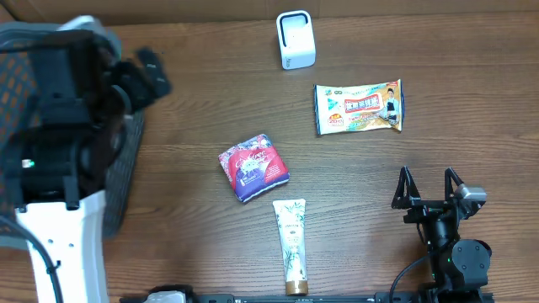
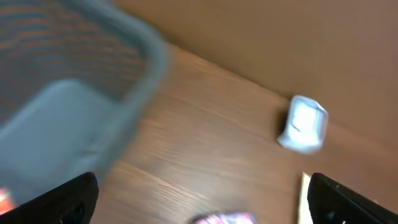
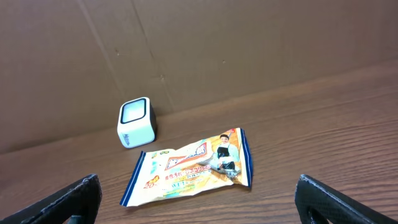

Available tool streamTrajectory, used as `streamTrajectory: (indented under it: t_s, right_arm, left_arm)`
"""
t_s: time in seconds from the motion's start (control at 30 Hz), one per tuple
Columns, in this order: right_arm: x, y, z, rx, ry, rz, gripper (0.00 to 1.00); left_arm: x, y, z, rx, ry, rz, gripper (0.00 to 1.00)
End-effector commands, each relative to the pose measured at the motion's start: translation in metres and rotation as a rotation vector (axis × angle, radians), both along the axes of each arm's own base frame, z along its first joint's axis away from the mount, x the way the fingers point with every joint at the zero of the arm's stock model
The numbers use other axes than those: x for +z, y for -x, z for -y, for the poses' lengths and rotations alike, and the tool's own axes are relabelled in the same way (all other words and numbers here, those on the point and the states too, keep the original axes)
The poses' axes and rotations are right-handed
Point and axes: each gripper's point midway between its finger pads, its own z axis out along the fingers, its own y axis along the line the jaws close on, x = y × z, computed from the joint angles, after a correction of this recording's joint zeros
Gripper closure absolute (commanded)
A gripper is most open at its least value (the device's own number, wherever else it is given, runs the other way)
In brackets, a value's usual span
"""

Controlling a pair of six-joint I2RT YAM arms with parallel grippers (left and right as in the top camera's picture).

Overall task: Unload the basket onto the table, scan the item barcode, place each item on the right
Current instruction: 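Reach the left gripper into the basket and grasp the orange Kleenex pack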

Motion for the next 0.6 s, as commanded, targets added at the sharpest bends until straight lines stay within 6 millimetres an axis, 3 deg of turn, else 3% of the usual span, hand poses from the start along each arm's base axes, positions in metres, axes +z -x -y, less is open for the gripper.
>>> streamTrajectory:
  t_s: [0.0, 0.1, 0.27, 0.4, 0.57]
  right_arm:
    - [-0.002, 0.0, 0.001, -0.005, -0.008, 0.003, 0.0]
    - [-0.002, 0.0, 0.001, -0.005, -0.008, 0.003, 0.0]
    - [-0.002, 0.0, 0.001, -0.005, -0.008, 0.003, 0.0]
    - [-0.002, 0.0, 0.001, -0.005, -0.008, 0.003, 0.0]
    - [-0.002, 0.0, 0.001, -0.005, -0.008, 0.003, 0.0]
  left_arm:
    - [0.01, 0.025, -0.079, 0.325, 0.012, 0.042, 0.0]
    - [-0.01, 0.042, -0.126, 0.499, 0.067, -0.021, 0.0]
    - [-0.078, 0.066, -0.179, 0.764, 0.197, -0.254, 0.0]
    - [-0.144, 0.072, -0.203, 0.886, 0.269, -0.44, 0.0]
    - [-0.227, 0.077, -0.223, 0.924, 0.221, -0.606, 0.0]
